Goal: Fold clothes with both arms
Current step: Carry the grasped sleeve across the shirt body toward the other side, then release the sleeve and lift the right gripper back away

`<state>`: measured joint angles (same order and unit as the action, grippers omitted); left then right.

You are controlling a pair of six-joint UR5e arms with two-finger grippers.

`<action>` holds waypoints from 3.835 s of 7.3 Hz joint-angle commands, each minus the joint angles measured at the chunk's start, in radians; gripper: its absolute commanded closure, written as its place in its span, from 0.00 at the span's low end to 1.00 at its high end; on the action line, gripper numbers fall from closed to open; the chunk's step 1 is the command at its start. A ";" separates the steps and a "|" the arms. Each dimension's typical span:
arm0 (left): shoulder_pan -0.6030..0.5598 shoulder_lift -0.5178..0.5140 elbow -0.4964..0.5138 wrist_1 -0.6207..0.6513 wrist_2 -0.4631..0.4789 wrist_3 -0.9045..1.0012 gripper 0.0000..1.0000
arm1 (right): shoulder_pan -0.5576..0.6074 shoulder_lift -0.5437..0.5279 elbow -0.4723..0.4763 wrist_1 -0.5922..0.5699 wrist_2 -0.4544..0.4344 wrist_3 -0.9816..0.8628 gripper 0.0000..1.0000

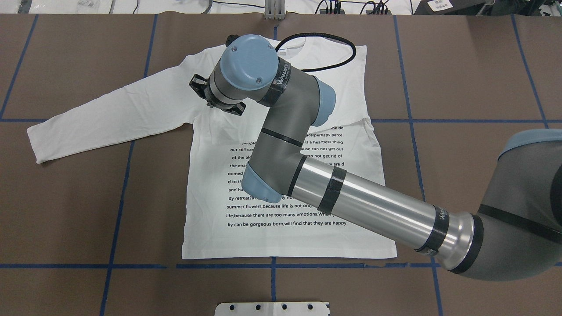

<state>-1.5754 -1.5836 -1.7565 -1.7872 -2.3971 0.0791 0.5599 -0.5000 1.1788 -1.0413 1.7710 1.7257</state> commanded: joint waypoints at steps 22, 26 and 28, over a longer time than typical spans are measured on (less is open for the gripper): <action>0.376 -0.231 0.604 -0.236 0.001 -0.288 0.30 | 0.461 -0.576 0.355 0.049 0.519 -0.245 0.01; 0.388 -0.245 0.626 -0.238 0.003 -0.288 0.30 | 0.563 -0.686 0.355 0.046 0.585 -0.433 0.01; 0.390 -0.248 0.632 -0.238 0.003 -0.288 0.32 | 0.563 -0.687 0.357 0.046 0.585 -0.431 0.01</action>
<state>-1.1871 -1.8298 -1.1289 -2.0247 -2.3946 -0.2086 1.1209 -1.1850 1.5349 -0.9955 2.3555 1.2959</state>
